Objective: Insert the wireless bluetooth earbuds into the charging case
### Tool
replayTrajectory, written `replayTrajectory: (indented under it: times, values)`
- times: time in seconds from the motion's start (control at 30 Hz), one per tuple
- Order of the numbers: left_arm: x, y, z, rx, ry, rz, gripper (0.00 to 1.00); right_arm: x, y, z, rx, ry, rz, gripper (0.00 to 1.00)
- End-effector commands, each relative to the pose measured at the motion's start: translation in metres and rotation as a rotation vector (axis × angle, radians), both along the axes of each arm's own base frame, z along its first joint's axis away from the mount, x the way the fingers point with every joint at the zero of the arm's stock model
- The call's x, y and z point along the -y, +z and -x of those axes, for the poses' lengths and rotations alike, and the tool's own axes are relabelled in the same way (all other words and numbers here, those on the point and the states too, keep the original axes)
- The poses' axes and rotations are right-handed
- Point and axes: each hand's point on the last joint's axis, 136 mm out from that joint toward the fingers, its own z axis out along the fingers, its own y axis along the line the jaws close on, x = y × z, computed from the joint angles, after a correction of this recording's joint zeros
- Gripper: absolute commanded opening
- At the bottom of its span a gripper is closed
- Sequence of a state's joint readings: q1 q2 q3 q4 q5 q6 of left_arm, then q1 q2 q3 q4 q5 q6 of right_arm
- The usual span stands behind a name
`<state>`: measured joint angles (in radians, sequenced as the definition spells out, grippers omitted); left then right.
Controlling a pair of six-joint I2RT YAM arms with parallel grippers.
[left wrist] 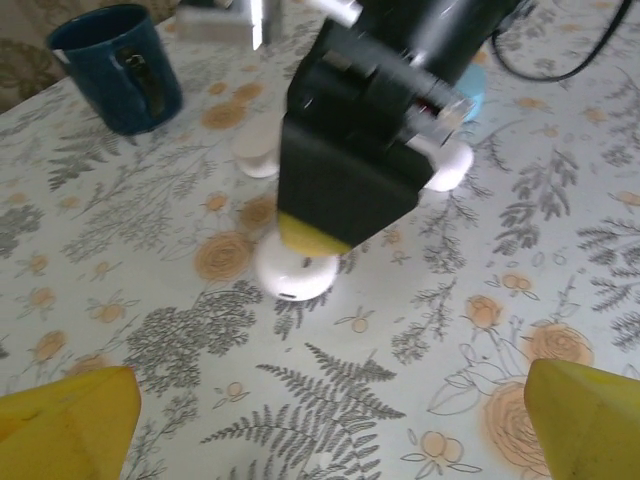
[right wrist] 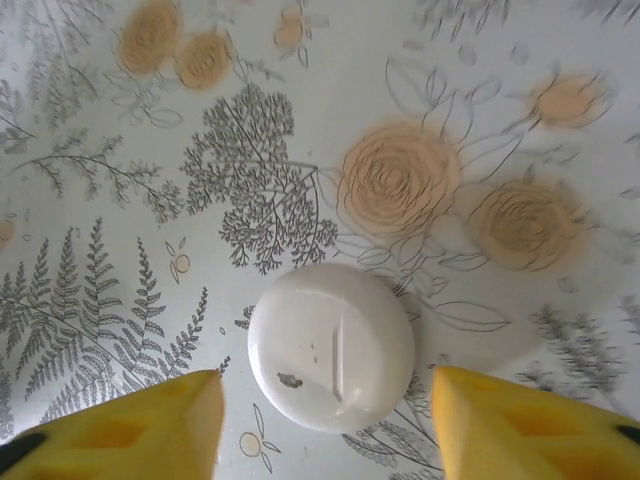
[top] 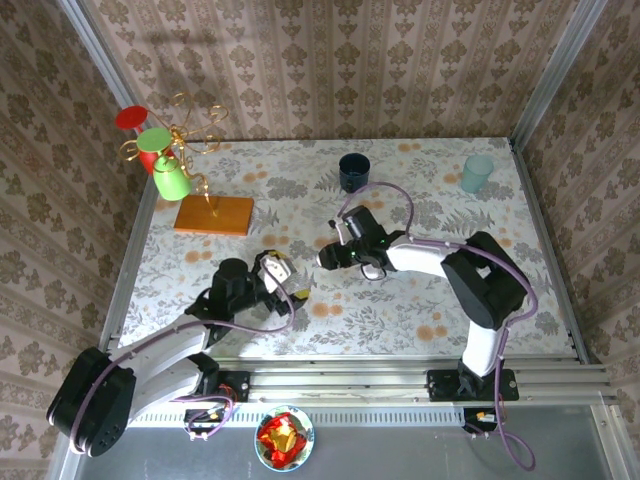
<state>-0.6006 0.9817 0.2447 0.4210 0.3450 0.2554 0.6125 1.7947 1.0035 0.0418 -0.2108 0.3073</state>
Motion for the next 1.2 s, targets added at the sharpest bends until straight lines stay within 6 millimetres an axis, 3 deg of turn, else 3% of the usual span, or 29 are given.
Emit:
replayTrajectory:
  times: [0.0,0.17,0.3,0.47,0.6,0.73,0.9,1.03,1.17]
  values:
    - [-0.006,0.026,-0.016,0.049,0.089,0.095,0.99,0.017,0.039,-0.012,0.139,-0.034,-0.018,0.67]
    - [-0.036,0.05,-0.042,0.075,0.291,0.175,1.0,0.054,0.079,-0.017,0.305,-0.104,-0.008,0.84]
    - [-0.068,0.068,-0.058,0.11,0.452,0.204,1.0,0.095,0.114,-0.017,0.449,-0.165,0.052,0.9]
    - [-0.104,0.077,-0.073,0.147,0.589,0.166,1.0,0.155,0.131,-0.019,0.589,-0.282,0.201,0.98]
    - [-0.137,0.071,-0.085,0.17,0.715,0.114,1.0,0.218,0.119,-0.018,0.62,-0.458,0.276,0.98]
    - [-0.163,0.049,-0.093,0.13,0.804,0.049,1.0,0.265,0.089,-0.016,0.607,-0.601,0.306,0.98]
    - [-0.182,0.028,-0.107,0.139,0.855,0.045,0.98,0.29,0.072,-0.02,0.657,-0.687,0.245,1.0]
    - [-0.188,0.009,-0.125,0.1,0.862,0.071,0.99,0.299,0.072,-0.027,0.685,-0.7,0.225,1.0]
    - [-0.19,0.006,-0.145,0.08,0.867,0.073,1.0,0.303,0.051,-0.036,0.654,-0.698,0.197,1.0]
